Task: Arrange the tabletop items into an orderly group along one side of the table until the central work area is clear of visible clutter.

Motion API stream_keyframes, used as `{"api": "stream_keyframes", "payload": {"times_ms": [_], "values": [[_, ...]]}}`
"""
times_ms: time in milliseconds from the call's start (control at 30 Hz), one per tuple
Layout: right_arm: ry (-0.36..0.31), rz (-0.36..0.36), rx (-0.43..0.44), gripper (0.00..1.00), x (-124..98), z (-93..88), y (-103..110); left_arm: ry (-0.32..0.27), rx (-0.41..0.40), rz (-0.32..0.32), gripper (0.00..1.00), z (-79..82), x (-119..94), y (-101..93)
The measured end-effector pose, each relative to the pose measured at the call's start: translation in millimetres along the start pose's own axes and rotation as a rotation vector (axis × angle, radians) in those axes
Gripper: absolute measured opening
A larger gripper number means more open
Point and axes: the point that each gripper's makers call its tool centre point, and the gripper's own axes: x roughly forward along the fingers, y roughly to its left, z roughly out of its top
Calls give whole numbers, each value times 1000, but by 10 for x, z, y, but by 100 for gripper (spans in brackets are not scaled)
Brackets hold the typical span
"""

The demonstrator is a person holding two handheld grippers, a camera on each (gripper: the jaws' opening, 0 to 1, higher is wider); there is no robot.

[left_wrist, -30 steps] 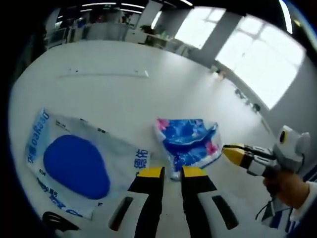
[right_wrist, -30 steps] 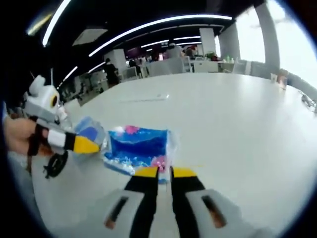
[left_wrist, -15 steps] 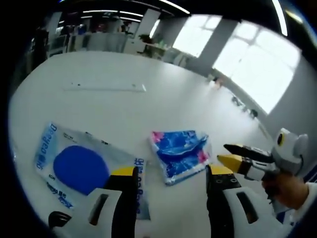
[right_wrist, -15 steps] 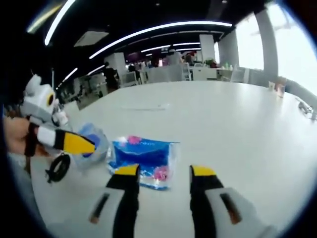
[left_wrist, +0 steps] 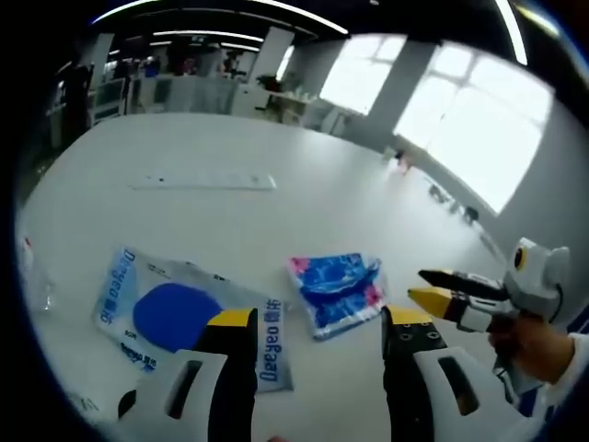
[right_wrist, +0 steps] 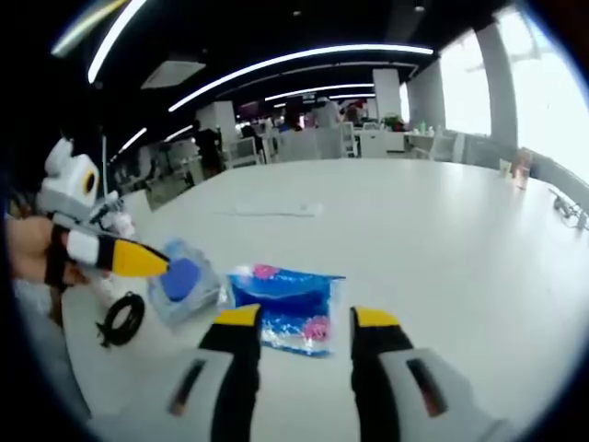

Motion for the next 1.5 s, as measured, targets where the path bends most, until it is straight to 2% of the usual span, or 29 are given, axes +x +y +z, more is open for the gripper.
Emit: {"api": "stream_keyframes", "payload": {"times_ms": [267, 567, 767, 1200, 1367, 1500], "values": [[-20, 6, -10, 36, -69, 97, 89, -25, 0, 18, 50, 88, -205, 106], [-28, 10, -12, 34, -106, 126, 179, -42, -30, 40, 50, 85, -405, 265], [-28, 12, -24, 33, -92, 162, 220, -38, -43, 53, 49, 72, -471, 358], [-27, 20, -40, 31, -99, 196, 310, -51, -39, 55, 48, 114, -540, 393], [-28, 38, -33, 31, -99, 180, 415, -55, -38, 54, 48, 65, -622, 421], [-18, 66, -35, 30, -73, 88, 578, -41, -47, 66, 48, -100, -686, 495]]}}
